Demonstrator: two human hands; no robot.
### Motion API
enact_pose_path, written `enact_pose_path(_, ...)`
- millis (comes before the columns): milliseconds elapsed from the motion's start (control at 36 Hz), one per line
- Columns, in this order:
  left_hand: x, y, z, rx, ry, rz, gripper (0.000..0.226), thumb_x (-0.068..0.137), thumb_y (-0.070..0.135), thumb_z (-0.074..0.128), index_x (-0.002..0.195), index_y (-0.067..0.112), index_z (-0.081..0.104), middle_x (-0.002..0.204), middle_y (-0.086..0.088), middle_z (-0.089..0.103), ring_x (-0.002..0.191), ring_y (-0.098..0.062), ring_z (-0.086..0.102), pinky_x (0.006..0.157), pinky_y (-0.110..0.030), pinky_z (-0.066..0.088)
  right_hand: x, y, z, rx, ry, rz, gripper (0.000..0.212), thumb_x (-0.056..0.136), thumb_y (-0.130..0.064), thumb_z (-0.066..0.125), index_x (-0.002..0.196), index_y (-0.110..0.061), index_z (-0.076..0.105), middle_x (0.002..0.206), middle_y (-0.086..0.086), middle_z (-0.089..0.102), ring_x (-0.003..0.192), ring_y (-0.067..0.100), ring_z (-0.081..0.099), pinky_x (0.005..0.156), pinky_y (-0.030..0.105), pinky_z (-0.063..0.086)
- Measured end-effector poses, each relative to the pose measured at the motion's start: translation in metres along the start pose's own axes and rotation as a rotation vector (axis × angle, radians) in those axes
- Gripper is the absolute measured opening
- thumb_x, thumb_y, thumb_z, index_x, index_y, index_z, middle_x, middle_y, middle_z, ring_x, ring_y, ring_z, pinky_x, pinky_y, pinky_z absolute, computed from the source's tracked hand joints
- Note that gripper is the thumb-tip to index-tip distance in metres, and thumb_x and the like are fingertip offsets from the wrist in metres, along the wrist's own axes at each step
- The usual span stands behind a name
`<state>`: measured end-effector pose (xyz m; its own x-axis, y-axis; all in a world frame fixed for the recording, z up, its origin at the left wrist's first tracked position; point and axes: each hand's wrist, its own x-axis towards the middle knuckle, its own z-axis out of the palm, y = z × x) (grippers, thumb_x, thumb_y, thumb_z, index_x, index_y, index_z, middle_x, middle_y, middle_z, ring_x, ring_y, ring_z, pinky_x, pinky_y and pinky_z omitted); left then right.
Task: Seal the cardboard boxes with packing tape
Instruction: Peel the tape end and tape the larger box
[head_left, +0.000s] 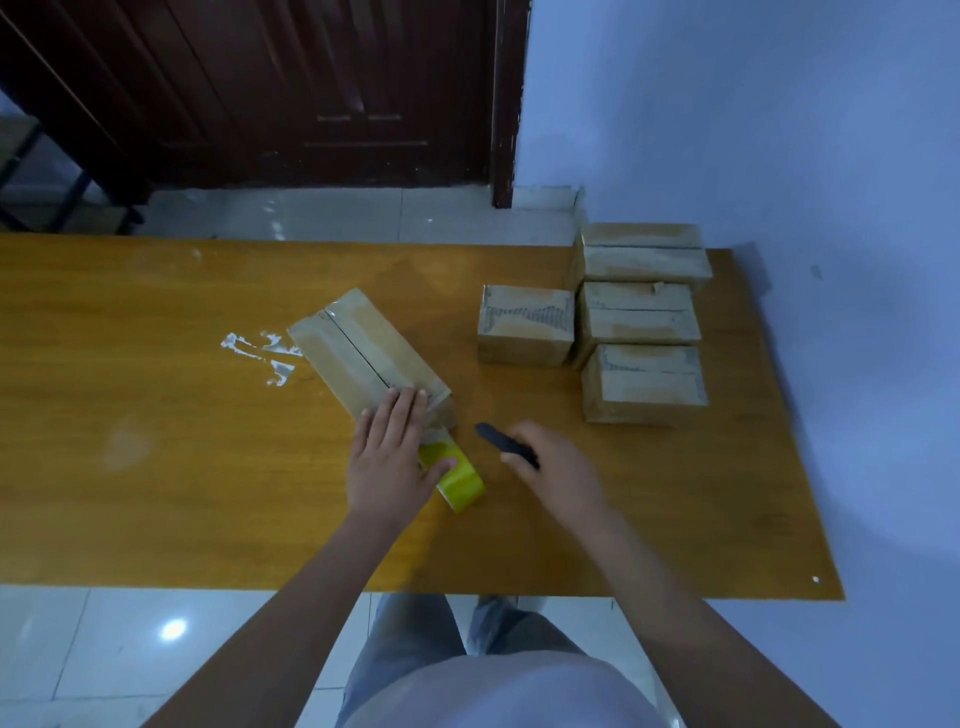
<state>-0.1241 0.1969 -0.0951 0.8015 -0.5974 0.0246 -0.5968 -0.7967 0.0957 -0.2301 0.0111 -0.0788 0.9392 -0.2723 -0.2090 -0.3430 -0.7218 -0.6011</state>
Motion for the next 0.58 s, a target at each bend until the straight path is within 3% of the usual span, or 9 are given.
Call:
enact_pose_path(83, 0.000, 0.001, -0.001, -0.002, 0.008, -0.002, 0.084, 0.080, 0.066, 0.036, 0.144, 0.011, 0.038, 0.147, -0.006, 0.042, 0.138, -0.021, 0.027, 0.113, -0.039, 0.014, 0.007, -0.027, -0.011, -0.153, -0.082, -0.169, 0.021, 0.095, -0.038, 0.050, 0.111, -0.025, 0.056, 0.103, -0.005, 0.058, 0.092, 0.015, 0.054, 0.065, 0.029, 0.042)
enact_pose_path(167, 0.000, 0.001, -0.001, 0.001, 0.008, 0.001, 0.084, 0.080, 0.065, 0.034, 0.144, 0.010, 0.039, 0.147, -0.005, 0.042, 0.138, -0.021, 0.028, 0.113, -0.041, 0.017, 0.015, -0.040, -0.013, -0.261, -0.092, -0.226, 0.020, 0.095, -0.037, 0.049, 0.107, -0.024, 0.058, 0.100, -0.002, 0.056, 0.090, 0.019, 0.057, 0.063, 0.030, 0.044)
enact_pose_path(333, 0.000, 0.000, 0.000, 0.016, 0.003, 0.007, 0.085, 0.080, 0.065, 0.036, 0.145, 0.010, 0.037, 0.149, -0.005, 0.040, 0.139, -0.021, 0.026, 0.113, -0.041, 0.017, 0.025, -0.046, -0.010, -0.267, -0.079, -0.203, 0.021, 0.095, -0.036, 0.050, 0.107, -0.024, 0.060, 0.100, -0.001, 0.058, 0.093, 0.020, 0.058, 0.066, 0.033, 0.048)
enact_pose_path(583, -0.001, 0.000, 0.003, 0.018, 0.022, 0.012, 0.084, 0.081, 0.064, 0.036, 0.146, 0.010, 0.035, 0.149, -0.006, 0.039, 0.140, -0.021, 0.025, 0.113, -0.042, 0.018, 0.029, -0.048, -0.010, -0.276, -0.088, -0.192, 0.020, 0.094, -0.036, 0.052, 0.105, -0.023, 0.061, 0.097, 0.000, 0.057, 0.090, 0.021, 0.057, 0.063, 0.030, 0.043)
